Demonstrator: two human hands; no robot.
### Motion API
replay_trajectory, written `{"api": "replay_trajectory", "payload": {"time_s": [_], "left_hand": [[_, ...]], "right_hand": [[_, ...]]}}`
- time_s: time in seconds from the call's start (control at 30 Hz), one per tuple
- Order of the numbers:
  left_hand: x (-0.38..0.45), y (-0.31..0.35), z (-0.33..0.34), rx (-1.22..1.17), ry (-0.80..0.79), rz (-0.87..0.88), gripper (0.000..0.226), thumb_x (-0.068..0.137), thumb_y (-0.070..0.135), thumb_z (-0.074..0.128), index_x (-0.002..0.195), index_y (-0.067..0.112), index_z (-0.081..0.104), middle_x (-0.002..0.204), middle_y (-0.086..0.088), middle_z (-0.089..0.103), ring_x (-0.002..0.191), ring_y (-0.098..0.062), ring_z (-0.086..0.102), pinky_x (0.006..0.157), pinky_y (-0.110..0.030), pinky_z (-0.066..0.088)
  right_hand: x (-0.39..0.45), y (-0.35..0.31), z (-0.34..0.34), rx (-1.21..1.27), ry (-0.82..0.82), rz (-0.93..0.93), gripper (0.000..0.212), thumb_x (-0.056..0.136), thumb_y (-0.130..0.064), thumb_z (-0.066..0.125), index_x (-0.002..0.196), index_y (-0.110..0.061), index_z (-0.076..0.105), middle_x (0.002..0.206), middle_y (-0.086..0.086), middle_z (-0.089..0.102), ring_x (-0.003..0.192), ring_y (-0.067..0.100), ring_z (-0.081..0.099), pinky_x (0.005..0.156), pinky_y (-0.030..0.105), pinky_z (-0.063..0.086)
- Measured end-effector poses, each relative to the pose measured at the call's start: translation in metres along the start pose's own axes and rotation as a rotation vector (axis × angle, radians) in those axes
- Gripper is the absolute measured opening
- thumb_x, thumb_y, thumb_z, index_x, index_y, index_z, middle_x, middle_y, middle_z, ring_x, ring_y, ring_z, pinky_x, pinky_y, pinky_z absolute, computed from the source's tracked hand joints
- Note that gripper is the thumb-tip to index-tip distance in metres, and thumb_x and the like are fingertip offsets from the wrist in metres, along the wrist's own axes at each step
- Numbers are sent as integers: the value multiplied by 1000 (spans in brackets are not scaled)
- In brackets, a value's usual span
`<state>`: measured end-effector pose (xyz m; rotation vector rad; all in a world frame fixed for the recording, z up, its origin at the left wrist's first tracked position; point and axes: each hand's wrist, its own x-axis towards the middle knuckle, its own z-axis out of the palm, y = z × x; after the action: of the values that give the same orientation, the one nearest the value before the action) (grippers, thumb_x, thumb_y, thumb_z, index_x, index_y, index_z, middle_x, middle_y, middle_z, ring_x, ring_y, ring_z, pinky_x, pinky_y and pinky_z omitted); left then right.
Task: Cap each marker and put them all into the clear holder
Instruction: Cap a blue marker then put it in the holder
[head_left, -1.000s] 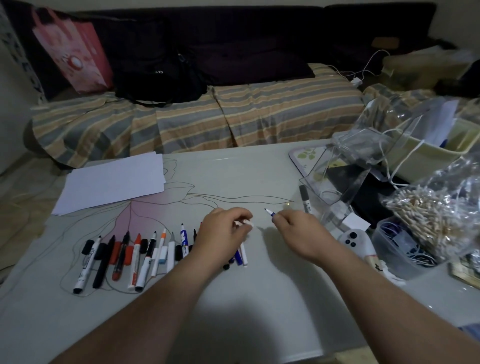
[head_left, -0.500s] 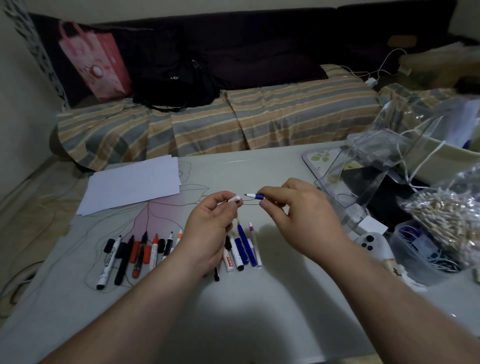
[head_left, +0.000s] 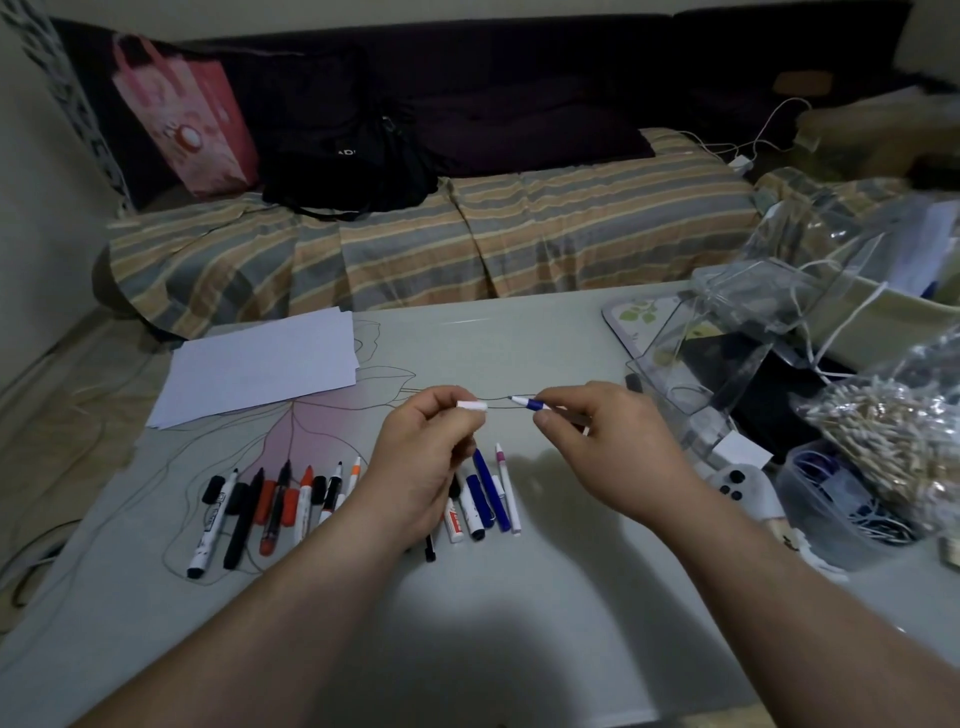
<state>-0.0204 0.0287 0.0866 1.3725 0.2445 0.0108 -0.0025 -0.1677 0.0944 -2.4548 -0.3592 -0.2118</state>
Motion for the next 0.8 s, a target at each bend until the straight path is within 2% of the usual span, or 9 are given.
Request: {"api": "replay_trajectory", "payload": {"time_s": [0.07, 0.17, 0.23, 0.27, 0.33, 0.4, 0.47, 0.6, 0.8], "left_hand": [[1, 2, 4, -102, 9, -1, 8, 91, 5, 69, 99, 8, 69, 83, -2, 68, 75, -15, 60, 78, -30, 53], [0, 6, 8, -246, 4, -24, 12, 94, 1, 65, 105, 0, 61, 111, -7, 77, 99, -23, 74, 93, -36, 56], [-1, 7, 7, -235, 15, -23, 13, 95, 2, 64, 106, 2, 57, 110, -10, 77, 100, -25, 75, 92, -37, 58], [-2, 7, 6, -169, 24, -2, 14, 96, 6, 65, 107, 1, 57, 106, -9, 78, 96, -25, 75, 91, -37, 60], [0, 2, -1, 114, 38, 98, 13, 96, 15, 68, 105, 9, 61, 97, -3, 78, 89, -22, 74, 85, -33, 61], [3, -5, -10, 481, 45, 232, 6, 95, 23, 69, 101, 25, 68, 92, 8, 75, 85, -8, 70, 78, -26, 58], [5, -10, -14, 687, 48, 303, 11, 94, 26, 70, 100, 34, 71, 92, 19, 71, 89, 3, 64, 77, -19, 52], [2, -9, -13, 691, 46, 337, 17, 92, 22, 72, 103, 35, 75, 94, 23, 72, 91, 9, 64, 77, -12, 48], [-2, -5, -7, 665, 35, 353, 18, 91, 22, 73, 104, 34, 77, 94, 21, 74, 91, 5, 66, 78, -11, 50]], "right_hand": [[-1, 0, -1, 33, 1, 6, 22, 98, -44, 55, 109, -39, 73, 87, -7, 67, 82, 10, 60, 72, 34, 53], [0, 0, -6, 71, 17, 20, 20, 98, -40, 56, 104, -35, 75, 85, -5, 70, 82, 11, 62, 75, 41, 55], [0, 0, -6, 74, 23, 19, 20, 99, -38, 57, 104, -34, 75, 84, -4, 71, 80, 13, 62, 75, 42, 56], [0, 0, -7, 81, 27, 19, 20, 99, -37, 57, 103, -33, 75, 83, -3, 71, 80, 14, 62, 75, 43, 55], [1, 0, -8, 103, 28, 22, 21, 100, -40, 55, 104, -34, 75, 84, -3, 70, 82, 15, 62, 77, 42, 55], [1, 0, -8, 61, 19, -2, 25, 100, -45, 52, 106, -38, 75, 85, -6, 66, 84, 11, 59, 77, 38, 53], [1, 0, -7, -24, 17, -52, 26, 99, -51, 51, 108, -43, 74, 86, -10, 60, 85, 8, 55, 75, 34, 49], [1, -2, -3, -125, 31, -121, 28, 98, -57, 50, 110, -47, 72, 87, -14, 56, 92, 11, 52, 76, 35, 47], [1, -3, -3, -162, 60, -148, 27, 98, -56, 50, 109, -47, 72, 87, -12, 55, 92, 15, 53, 78, 36, 47]]}}
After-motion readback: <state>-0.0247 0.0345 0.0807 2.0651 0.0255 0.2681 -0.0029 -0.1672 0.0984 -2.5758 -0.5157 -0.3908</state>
